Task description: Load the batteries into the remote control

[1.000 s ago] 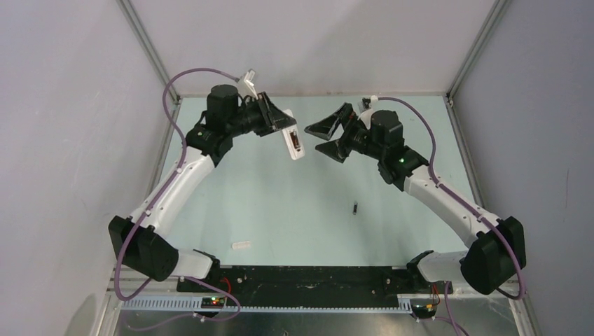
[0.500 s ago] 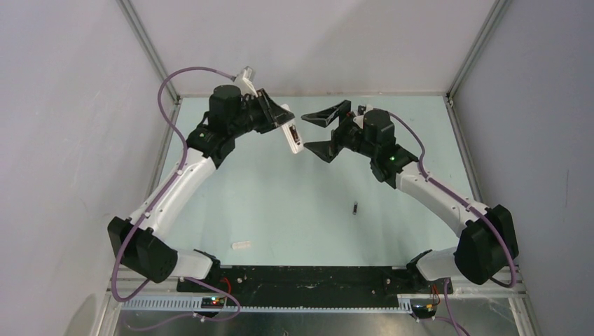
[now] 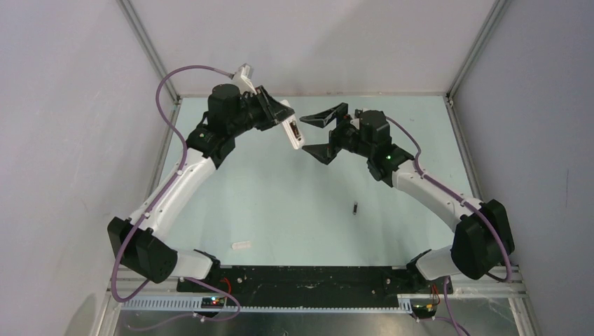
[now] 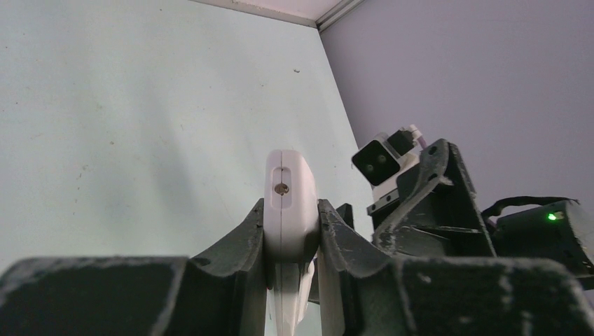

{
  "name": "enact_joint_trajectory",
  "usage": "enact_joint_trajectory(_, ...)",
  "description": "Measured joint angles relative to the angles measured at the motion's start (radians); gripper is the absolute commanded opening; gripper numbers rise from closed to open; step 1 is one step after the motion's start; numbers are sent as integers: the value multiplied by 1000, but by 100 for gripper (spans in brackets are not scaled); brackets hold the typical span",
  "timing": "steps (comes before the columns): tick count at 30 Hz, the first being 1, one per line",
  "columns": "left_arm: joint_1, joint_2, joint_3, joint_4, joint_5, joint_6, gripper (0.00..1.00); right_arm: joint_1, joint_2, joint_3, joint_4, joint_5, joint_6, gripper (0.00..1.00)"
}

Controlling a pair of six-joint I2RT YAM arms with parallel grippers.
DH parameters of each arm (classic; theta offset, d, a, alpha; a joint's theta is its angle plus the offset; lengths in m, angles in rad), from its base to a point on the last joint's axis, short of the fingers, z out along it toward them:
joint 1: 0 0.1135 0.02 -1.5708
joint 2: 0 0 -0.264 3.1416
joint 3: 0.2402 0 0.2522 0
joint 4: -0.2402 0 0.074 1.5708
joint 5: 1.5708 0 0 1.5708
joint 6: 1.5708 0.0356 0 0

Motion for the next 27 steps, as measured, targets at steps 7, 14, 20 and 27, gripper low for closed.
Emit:
enact_joint_trajectory(7,0,0,0,2,3,-7,0,15,64,0,41,-18,39,99)
enact_joint_trajectory(14,0,0,0,3,5,-12,0,16,68,0,110,-22,60,100)
enact_joint_trajectory(20,0,0,0,13,7,-20,0,16,74,0,142,-25,73,96)
enact_joint_trajectory(27,-1,0,0,20,13,-20,0,16,95,0,177,-29,80,91)
